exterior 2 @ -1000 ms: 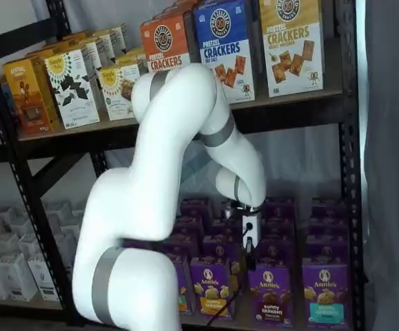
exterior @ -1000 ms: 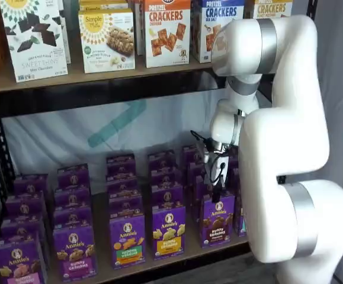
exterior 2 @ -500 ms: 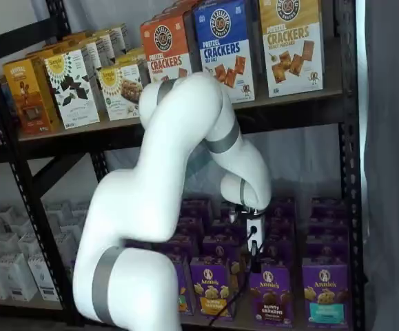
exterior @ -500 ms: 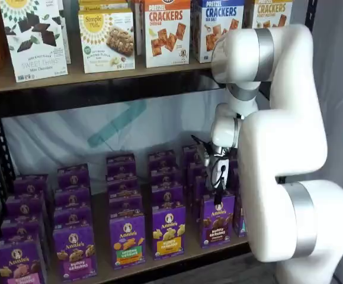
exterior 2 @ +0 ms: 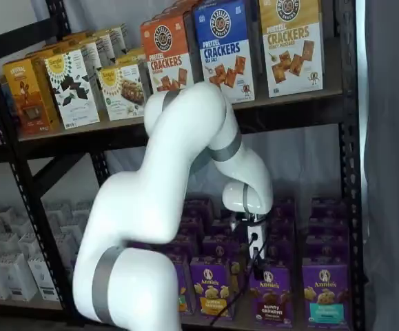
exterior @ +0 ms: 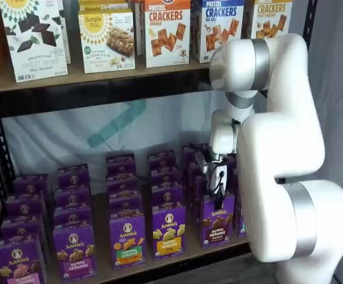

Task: Pick up the purple box with a brown patch in the center, on the bottom shelf, the fifth box from the left

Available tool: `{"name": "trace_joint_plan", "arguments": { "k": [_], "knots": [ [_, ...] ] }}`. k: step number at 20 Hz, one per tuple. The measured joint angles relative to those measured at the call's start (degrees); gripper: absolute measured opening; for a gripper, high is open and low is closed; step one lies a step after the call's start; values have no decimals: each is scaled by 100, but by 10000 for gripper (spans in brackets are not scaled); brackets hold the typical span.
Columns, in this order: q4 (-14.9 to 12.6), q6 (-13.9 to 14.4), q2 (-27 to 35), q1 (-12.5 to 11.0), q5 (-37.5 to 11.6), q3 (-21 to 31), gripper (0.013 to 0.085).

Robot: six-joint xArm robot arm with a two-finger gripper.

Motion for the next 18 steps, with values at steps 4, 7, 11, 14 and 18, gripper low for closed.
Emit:
{"name": "trace_joint_plan", "arguments": {
  "k": [4,7,11,14,18],
  "knots": [
    [-547,506,144,16,-93,-40,850],
    [-645,604,228,27,-205,-36,850],
    [-605,579,325,34,-351,-40,850],
    [-759,712,394,27,-351,-91,850],
    [-756,692,457,10,-332,-140,770]
  ]
}}
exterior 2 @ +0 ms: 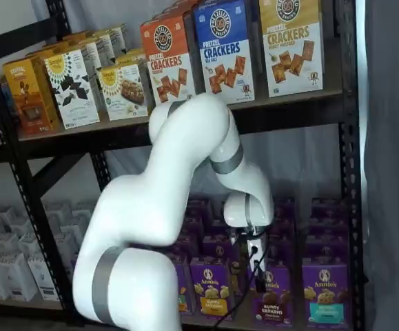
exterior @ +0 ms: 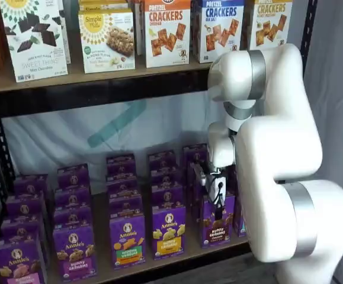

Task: Pick up the purple box with a brown patch in the center, on the bottom shelf, the fifth box from the left

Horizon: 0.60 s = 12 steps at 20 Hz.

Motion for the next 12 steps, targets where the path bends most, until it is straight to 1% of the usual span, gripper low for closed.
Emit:
{"name": "trace_joint_plan", "arguments": {
  "k": [1,3,4,6,8,12],
  "knots": [
    [37,-38,5,-4,-32,9,770],
    [90,-89,13,-8,-51,12,690],
    [115,-111,15,-7,-55,13,690],
    [213,-193,17,3,-140,43,610],
    [264,-231,18,13,-186,56,610],
    [211,-158,32,37,-330,98,610]
  ]
}}
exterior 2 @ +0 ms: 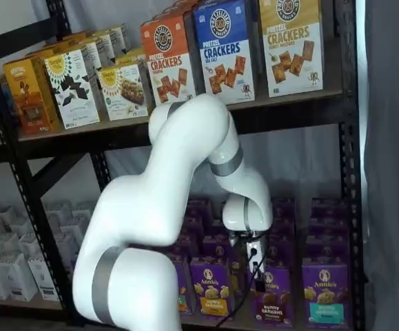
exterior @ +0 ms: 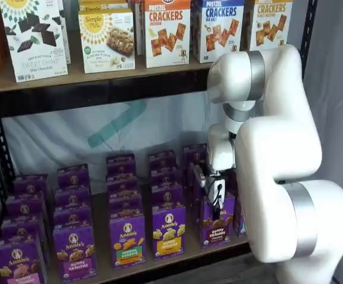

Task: Pick up the purple box with a brown patch in the center, on the bottom shelf, the fifth box from the left

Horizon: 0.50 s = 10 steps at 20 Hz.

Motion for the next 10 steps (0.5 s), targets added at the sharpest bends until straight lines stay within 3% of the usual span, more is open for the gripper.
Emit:
{"name": "trace_joint_plan", "arguments": {
  "k": [9,10],
  "knots": [
    [37,-26,47,11,-217,38,610],
    [51,-42,52,7,-224,33,570]
  ]
}}
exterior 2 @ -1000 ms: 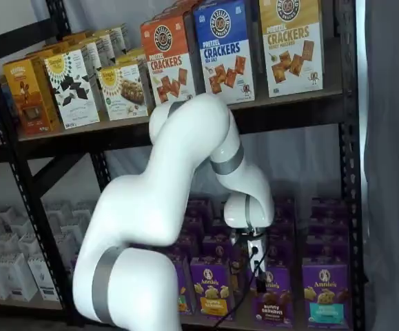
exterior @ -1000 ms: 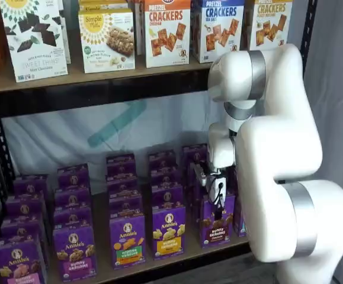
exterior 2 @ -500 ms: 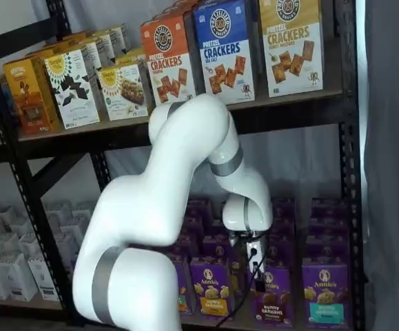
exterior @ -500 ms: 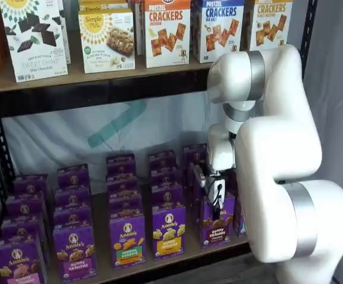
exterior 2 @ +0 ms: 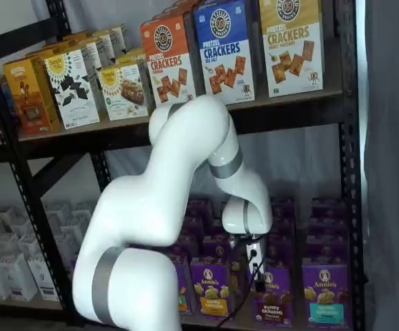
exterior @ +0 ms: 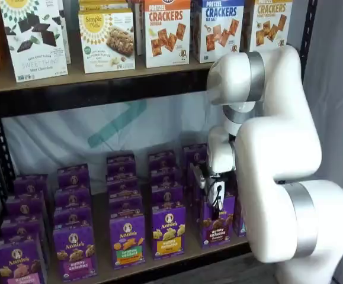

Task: Pick up the purple box with a brown patch in the center, on the bottom shelf, the fifth box from the left

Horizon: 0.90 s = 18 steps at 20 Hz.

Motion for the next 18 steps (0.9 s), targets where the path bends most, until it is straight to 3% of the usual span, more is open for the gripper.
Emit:
{"name": "trace_joint_plan", "arguments": {
  "k": [4,10,14,18],
  "knots": [
    [-7,-3,5,-10,-10,-9,450],
    [-47,20,17,-24,-28,-28,450],
    [-112,75,20,-30,62,-63,330],
    [-117,74,21,-35,44,-58,330]
  ]
}}
